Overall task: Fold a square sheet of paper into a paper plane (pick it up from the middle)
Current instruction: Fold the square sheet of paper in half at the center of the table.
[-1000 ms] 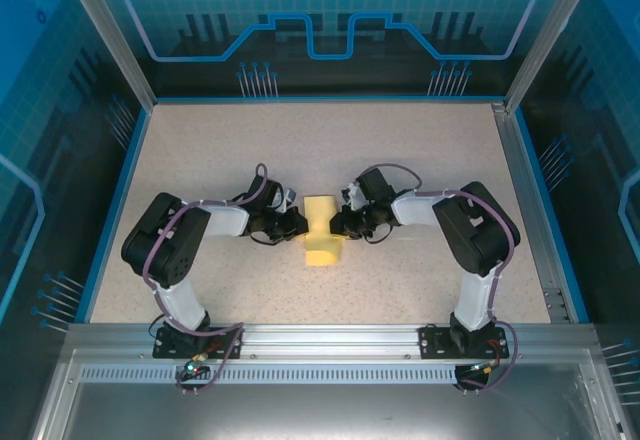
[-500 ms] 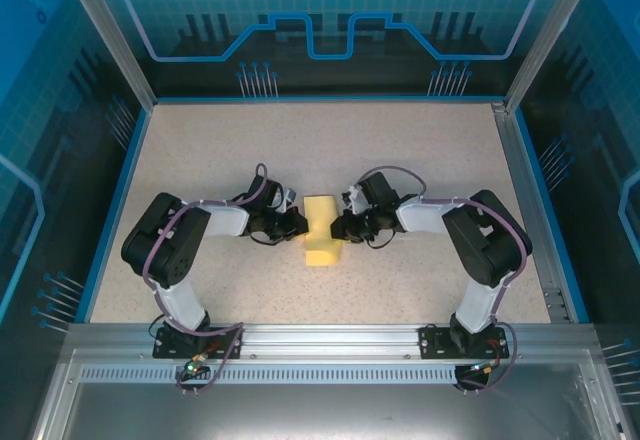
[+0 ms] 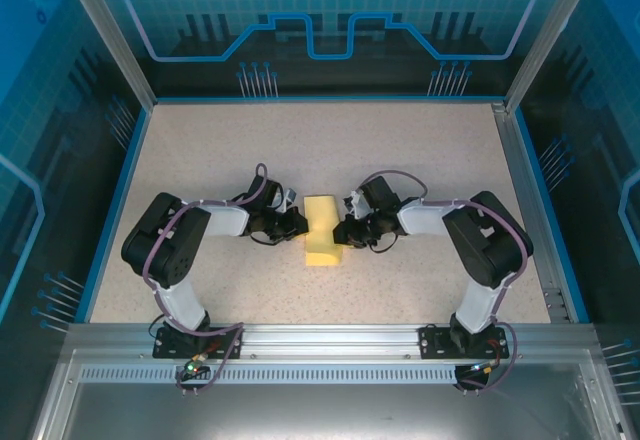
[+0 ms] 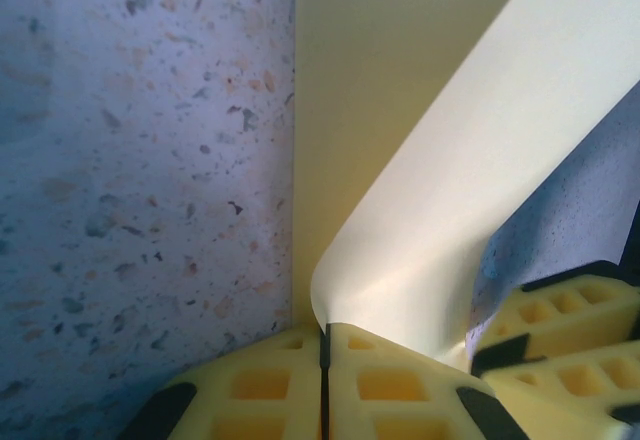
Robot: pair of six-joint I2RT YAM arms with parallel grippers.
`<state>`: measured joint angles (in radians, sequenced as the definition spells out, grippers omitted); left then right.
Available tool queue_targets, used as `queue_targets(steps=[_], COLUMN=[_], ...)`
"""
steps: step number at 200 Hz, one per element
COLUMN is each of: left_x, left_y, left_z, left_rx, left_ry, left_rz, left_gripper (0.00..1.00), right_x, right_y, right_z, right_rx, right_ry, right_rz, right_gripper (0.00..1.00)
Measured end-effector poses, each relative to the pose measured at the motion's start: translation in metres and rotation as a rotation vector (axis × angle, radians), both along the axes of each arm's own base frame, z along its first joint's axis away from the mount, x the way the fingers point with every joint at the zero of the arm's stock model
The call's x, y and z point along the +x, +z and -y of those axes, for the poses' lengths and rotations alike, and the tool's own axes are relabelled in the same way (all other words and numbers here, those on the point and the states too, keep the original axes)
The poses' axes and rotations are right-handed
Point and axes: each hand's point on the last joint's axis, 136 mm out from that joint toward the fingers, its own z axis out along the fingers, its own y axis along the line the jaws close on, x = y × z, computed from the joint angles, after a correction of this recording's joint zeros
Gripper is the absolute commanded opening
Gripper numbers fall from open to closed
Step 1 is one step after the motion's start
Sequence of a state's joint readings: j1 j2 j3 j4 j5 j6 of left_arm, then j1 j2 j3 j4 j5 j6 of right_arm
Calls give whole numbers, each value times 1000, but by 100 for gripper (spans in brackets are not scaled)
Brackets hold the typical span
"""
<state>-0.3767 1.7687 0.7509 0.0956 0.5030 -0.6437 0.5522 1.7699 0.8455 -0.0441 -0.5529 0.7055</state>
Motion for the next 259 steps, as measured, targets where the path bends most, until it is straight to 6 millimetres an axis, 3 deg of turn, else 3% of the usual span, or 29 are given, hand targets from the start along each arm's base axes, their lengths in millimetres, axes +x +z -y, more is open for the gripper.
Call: queue_targets(steps=[30, 80, 179, 215, 259], left_x=[0, 0, 0, 0, 0], left_y=[0, 0, 0, 0, 0], left_z=[0, 0, 1, 1, 1], left_rx=[0, 1, -6, -6, -6], left_ry=[0, 0, -2, -3, -3], left_rz=[0, 0, 0, 0, 0], left_gripper=[8, 8, 8, 8, 8], right_x=[0, -19, -29, -43, -42], right_y=[12, -16, -2, -17, -16], right_z=[-6, -2, -7, -3, -4], right_rx=[29, -1, 9, -17, -7], right_ry=[15, 27, 52, 63, 56], right_rz=[32, -40, -18, -46, -48], right_gripper=[19, 19, 20, 20, 20])
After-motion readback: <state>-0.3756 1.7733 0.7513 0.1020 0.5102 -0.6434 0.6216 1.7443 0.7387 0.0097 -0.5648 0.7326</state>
